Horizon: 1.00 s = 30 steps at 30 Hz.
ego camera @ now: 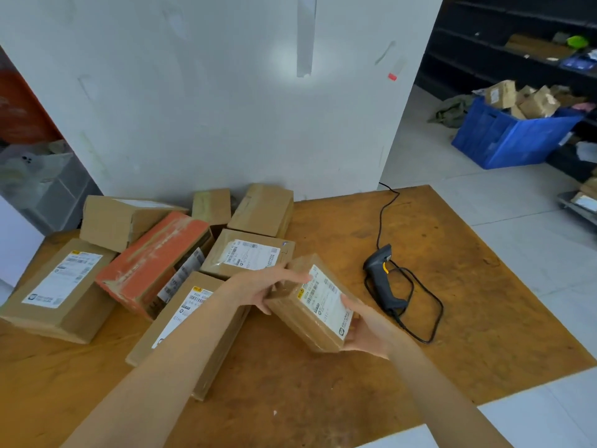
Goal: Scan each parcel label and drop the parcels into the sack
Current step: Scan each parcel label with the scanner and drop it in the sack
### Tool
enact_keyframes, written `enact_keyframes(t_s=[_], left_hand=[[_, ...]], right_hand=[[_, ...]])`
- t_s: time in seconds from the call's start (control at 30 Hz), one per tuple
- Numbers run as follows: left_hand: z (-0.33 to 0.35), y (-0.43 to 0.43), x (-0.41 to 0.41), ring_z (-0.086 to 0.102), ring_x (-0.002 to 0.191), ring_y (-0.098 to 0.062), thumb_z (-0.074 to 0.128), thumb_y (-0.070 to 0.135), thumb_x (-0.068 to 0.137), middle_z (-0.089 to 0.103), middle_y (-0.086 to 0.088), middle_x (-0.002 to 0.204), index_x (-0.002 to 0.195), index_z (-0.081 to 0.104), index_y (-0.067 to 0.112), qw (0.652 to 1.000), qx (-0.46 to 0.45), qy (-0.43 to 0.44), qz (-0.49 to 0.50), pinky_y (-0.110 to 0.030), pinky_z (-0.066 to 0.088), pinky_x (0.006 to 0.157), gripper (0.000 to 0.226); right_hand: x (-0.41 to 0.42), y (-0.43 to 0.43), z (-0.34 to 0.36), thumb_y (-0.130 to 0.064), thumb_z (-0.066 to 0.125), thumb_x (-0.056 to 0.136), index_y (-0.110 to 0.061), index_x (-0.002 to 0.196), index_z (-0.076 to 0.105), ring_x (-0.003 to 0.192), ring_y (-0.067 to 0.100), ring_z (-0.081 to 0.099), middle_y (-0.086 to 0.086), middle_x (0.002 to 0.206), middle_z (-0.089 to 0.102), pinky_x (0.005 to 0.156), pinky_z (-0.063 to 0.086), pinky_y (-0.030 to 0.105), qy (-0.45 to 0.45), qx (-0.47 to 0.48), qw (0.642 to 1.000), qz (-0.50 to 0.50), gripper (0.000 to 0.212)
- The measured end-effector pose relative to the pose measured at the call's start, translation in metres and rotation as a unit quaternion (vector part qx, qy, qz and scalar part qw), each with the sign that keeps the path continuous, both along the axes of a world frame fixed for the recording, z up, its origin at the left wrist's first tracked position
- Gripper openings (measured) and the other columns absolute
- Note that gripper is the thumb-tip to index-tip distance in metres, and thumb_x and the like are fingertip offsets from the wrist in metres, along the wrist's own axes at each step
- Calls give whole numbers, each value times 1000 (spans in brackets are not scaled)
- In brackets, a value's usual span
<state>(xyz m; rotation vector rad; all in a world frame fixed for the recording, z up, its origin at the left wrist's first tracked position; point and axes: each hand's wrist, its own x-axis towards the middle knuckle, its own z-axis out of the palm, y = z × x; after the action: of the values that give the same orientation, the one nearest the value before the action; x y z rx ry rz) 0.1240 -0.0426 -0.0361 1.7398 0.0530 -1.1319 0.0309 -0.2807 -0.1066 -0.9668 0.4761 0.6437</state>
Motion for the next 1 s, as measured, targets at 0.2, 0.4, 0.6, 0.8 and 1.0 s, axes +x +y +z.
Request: enact_keyframes(t_s=[0.2, 0.4, 0.6, 0.8, 1.0], left_hand=[[-6, -33, 2, 53, 113, -13, 85, 42, 54, 47, 3, 135, 131, 43, 37, 990, 7, -128, 59, -30, 46, 83, 88], [-31, -50, -11, 58, 109, -13, 85, 41, 57, 63, 4, 113, 108, 68, 34, 959, -53, -194, 198, -26, 46, 83, 54], [-35, -59, -19, 60, 108, -15, 75, 48, 66, 64, 1, 114, 100, 70, 40, 946, -70, -187, 255, -33, 48, 87, 36], [-28, -56, -20, 69, 83, -3, 61, 38, 90, 73, 10, 89, 102, 70, 32, 919, -92, -195, 329, -24, 45, 70, 17], [-28, -59, -17, 66, 66, 3, 60, 38, 90, 70, 12, 74, 103, 60, 16, 888, -115, -194, 400, -22, 42, 67, 26]], right_hand=[[18, -44, -8, -46, 72, 81, -25, 134, 46, 118, 38, 60, 18, 133, 58, 91, 50, 61, 14, -28, 996, 83, 63], [58, -80, -19, -48, 57, 91, -4, 117, 58, 95, 27, 65, 10, 100, 67, 78, 55, 36, -57, -518, 852, 48, 51], [96, -85, -32, -60, 65, 80, -18, 149, 16, 138, 37, 29, 16, 152, 28, 106, 32, 54, -19, -698, 703, 135, 95], [114, -83, -42, -28, 68, 86, -5, 141, 20, 108, 37, 57, 19, 128, 54, 87, 51, 47, -24, -654, 743, 140, 77], [101, -68, -8, -28, 59, 92, -11, 144, 31, 92, 19, 54, 13, 134, 51, 75, 40, 34, -165, -478, 861, 64, 62]])
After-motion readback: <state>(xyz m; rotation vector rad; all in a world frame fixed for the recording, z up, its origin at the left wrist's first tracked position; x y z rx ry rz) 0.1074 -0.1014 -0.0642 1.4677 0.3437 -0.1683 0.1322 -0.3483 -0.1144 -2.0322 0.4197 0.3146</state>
